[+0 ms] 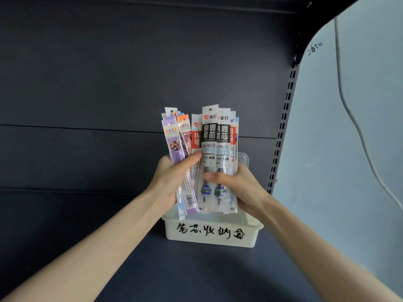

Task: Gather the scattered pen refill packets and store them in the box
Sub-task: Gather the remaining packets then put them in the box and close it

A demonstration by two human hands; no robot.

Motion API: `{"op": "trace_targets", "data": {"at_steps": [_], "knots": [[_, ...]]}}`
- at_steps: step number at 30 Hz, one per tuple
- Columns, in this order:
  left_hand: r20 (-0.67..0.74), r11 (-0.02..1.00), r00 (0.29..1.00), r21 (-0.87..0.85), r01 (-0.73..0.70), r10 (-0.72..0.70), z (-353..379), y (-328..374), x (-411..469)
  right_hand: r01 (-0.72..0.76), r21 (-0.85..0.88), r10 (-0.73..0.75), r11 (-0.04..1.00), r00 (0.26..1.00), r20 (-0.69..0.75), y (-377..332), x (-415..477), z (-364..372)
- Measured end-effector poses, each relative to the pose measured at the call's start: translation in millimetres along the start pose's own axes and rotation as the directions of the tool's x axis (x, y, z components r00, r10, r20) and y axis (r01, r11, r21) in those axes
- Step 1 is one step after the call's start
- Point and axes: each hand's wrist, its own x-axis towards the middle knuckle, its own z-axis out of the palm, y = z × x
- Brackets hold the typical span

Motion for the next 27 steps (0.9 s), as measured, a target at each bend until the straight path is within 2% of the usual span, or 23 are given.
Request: {"op": "trace_targets", "data": {"at_steps": [8, 16, 21, 27], "knots": [[0.056, 0.998, 0.996, 0.005, 0.063, -0.063, -10.9, -6.8, 1.0, -0.011, -0.046, 0.007, 0.999, 0.997, -0.081, 9.0, 3.7, 6.2], [-0.007, 0.999, 0.999, 0.019, -0.031, 0.031, -5.8, -1.7, 5.6, 0.037, -0.026, -0.041, 0.999, 0.988, -0.15, 7.3, 8.1, 7.0], [0.136, 0.996, 0.991, 0.084, -0.004, -0.007, -5.0, -3.8, 3.1, 0.016, -0.07, -0.02, 0.997, 0.999, -0.048, 6.2, 2.7, 4.4], [0.255, 0.996, 0.964, 0.07, 0.054, -0.07, -5.3, -0.9, 6.9, -0.041, -0.009, 0.041, 0.999, 0.992, 0.118, 5.9, 0.3, 2.0]]}}
